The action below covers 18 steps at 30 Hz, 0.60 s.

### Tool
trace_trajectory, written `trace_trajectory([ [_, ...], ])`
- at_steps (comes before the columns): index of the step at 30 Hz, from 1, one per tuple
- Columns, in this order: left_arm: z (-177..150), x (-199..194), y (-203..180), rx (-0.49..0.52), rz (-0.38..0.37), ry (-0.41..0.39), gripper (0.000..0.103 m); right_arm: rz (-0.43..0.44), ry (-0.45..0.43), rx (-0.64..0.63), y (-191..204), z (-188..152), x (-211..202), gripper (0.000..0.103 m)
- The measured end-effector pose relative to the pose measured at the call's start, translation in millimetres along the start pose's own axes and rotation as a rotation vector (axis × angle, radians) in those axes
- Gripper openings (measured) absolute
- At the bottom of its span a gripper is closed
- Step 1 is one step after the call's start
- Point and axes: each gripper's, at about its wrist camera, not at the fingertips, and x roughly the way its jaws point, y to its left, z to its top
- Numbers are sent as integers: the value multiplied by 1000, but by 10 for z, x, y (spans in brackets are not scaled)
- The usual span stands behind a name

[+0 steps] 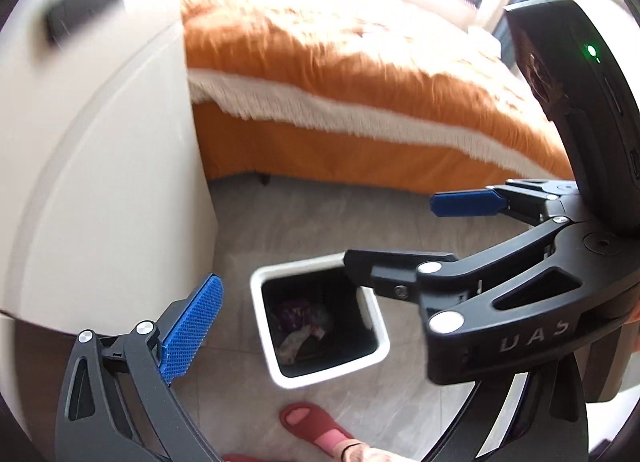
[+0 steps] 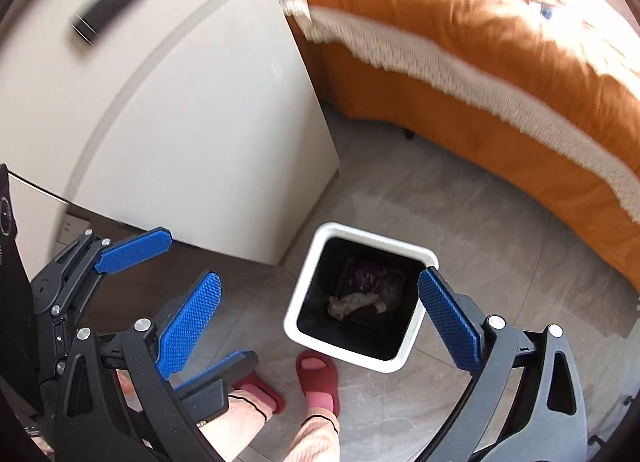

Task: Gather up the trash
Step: 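Open both tools to drop the wrappers into the bin, then move both open tools back toward the desk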

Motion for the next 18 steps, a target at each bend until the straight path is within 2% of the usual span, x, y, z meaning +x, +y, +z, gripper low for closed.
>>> trace_trajectory([
  [6,380,-967,-99,-27,55,-125,98,28,-143,-56,419,274,-961,98],
  [9,510,-1466,-106,-37,107,-190,98,64,-203,-112,671,423,-1338,98],
  [14,633,-2169,-26,-68,233,-285,98,139,-289,-213,1124,658,-1809,98],
  [18,623,-2611,224,-139,347,-342,98,193,-343,-308,1560,833,-2000,98],
])
